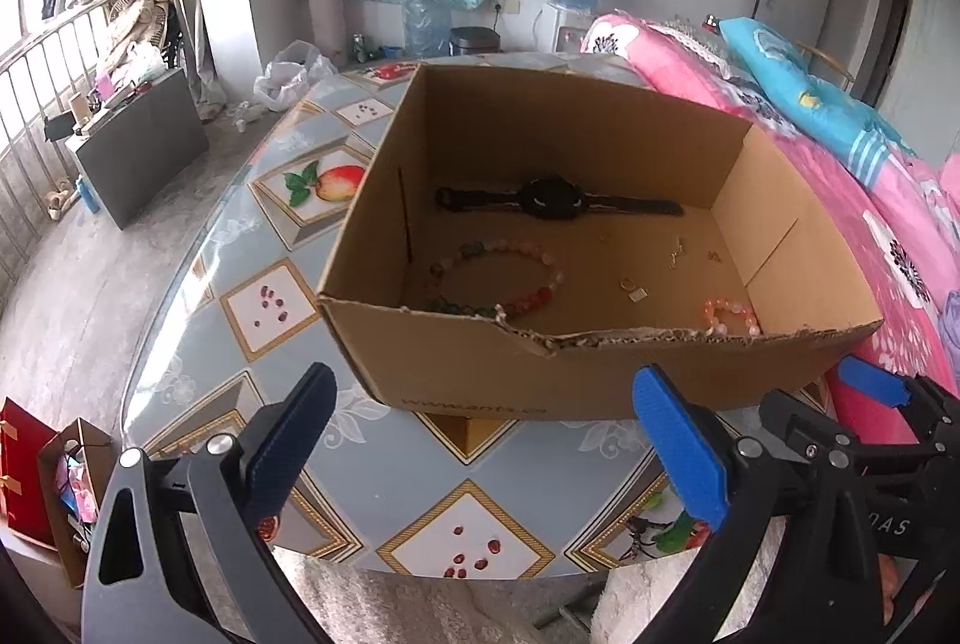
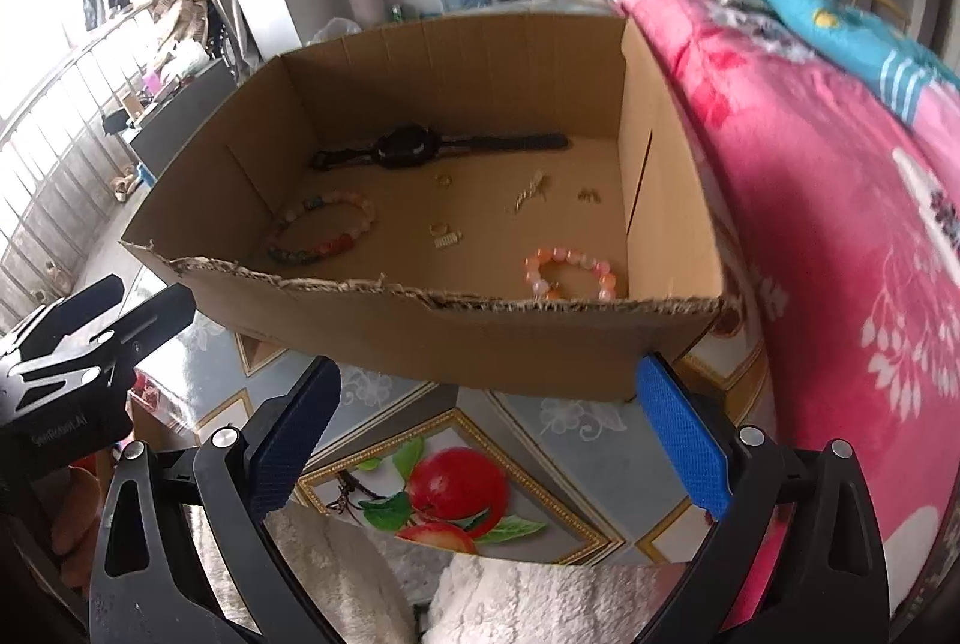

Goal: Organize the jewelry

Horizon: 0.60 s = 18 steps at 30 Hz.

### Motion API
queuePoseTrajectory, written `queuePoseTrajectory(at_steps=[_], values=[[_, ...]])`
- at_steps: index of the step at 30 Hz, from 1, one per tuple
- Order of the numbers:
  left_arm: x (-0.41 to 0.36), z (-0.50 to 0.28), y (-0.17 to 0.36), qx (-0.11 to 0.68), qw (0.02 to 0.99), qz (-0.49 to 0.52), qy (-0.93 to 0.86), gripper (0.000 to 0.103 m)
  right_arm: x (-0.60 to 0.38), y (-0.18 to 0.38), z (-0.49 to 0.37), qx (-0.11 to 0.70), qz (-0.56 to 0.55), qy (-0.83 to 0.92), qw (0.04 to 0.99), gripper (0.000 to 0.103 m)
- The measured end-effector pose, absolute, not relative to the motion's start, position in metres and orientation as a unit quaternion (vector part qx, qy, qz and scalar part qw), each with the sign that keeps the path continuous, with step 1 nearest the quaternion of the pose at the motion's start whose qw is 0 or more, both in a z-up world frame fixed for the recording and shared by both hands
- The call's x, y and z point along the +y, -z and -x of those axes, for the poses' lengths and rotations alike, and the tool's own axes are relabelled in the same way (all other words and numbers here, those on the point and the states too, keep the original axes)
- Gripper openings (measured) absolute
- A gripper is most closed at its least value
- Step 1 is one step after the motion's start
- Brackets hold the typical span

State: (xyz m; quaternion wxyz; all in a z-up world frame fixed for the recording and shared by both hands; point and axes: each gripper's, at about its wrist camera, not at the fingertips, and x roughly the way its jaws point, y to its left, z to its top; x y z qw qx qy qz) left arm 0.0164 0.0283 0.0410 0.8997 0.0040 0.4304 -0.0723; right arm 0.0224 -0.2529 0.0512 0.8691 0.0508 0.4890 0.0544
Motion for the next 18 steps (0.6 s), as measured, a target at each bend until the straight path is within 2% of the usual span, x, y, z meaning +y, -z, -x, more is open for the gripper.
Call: queuePoseTrajectory(at_steps=[18], values=[[0.012,-0.019,-0.031,0.448,0.889,-0.023,0.087,0.097,-0.249,-0.062,-0.019,0.472,-0.04,-0.019,0.88,0.095]])
